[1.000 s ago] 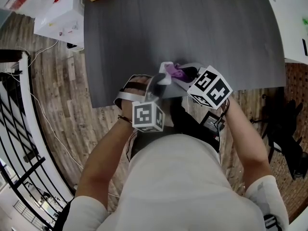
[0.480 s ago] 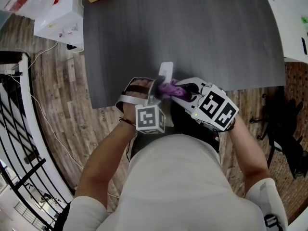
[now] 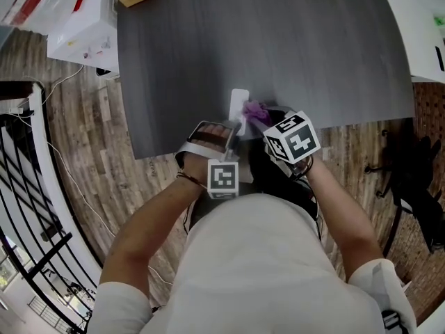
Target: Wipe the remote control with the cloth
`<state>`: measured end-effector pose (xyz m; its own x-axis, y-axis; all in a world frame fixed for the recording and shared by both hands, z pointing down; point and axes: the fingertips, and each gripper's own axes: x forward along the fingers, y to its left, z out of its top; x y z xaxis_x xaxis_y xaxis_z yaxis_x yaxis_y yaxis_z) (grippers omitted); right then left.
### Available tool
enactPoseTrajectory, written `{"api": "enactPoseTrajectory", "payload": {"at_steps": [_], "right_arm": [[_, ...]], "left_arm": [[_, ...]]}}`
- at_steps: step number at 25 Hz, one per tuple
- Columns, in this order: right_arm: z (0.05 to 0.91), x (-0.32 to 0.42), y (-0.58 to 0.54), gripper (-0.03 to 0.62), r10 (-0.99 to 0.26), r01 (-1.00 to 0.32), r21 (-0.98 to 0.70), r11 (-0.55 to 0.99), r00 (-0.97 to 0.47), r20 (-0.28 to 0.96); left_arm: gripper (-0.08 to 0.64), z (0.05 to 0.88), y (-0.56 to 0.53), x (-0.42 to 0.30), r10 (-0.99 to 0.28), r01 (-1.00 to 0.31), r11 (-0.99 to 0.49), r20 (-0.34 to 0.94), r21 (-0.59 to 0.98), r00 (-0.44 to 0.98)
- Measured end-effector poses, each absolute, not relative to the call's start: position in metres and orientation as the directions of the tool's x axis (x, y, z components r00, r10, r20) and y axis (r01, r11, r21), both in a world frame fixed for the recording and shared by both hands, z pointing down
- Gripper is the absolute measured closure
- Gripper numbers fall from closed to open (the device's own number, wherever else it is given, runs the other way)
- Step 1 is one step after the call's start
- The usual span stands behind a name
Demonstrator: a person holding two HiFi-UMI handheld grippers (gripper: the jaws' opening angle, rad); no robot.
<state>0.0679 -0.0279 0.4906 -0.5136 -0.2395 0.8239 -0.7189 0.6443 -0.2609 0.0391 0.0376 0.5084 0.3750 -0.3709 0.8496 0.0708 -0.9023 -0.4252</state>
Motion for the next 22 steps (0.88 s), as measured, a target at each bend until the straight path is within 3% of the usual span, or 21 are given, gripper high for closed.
{"api": "enactPoseTrajectory", "payload": {"at_steps": [4, 6, 9, 12, 14, 19, 22], "right_arm": [[0.495, 0.061, -0.03, 0.489, -0.23, -0.711, -0.262, 0.653, -0.516, 0.825], [0.497, 0.06, -0.031, 0.489, -0.226, -0.708, -0.259, 0.657, -0.513, 0.828], [0.498, 0.061, -0.031, 0.489, -0.219, -0.703, -0.253, 0.665, -0.508, 0.833], [0.492, 0.064, -0.038, 0.489, -0.23, -0.695, -0.221, 0.685, -0.493, 0.839], [0.482, 0.064, -0.052, 0.489, -0.275, -0.68, -0.141, 0.719, -0.464, 0.842], [0.463, 0.035, -0.096, 0.489, -0.416, -0.463, 0.217, 0.86, -0.387, 0.823], [0.476, 0.015, -0.097, 0.489, -0.426, -0.308, 0.323, 0.895, -0.374, 0.824]], "left_arm": [[0.323, 0.522, 0.051, 0.032, -0.3, 0.109, -0.927, 0.886, -0.358, 0.353], [0.313, 0.518, 0.052, 0.03, -0.268, 0.062, -0.948, 0.89, -0.311, 0.368], [0.314, 0.505, 0.046, 0.022, -0.23, -0.173, -0.97, 0.868, -0.169, 0.44], [0.314, 0.5, 0.026, 0.008, -0.295, -0.453, -0.889, 0.83, -0.058, 0.473], [0.314, 0.502, 0.015, 0.002, -0.353, -0.56, -0.828, 0.818, -0.047, 0.454], [0.314, 0.508, 0.017, 0.008, -0.399, -0.633, -0.773, 0.808, -0.042, 0.434], [0.316, 0.518, 0.025, 0.011, -0.396, -0.631, -0.774, 0.821, -0.057, 0.411]]}}
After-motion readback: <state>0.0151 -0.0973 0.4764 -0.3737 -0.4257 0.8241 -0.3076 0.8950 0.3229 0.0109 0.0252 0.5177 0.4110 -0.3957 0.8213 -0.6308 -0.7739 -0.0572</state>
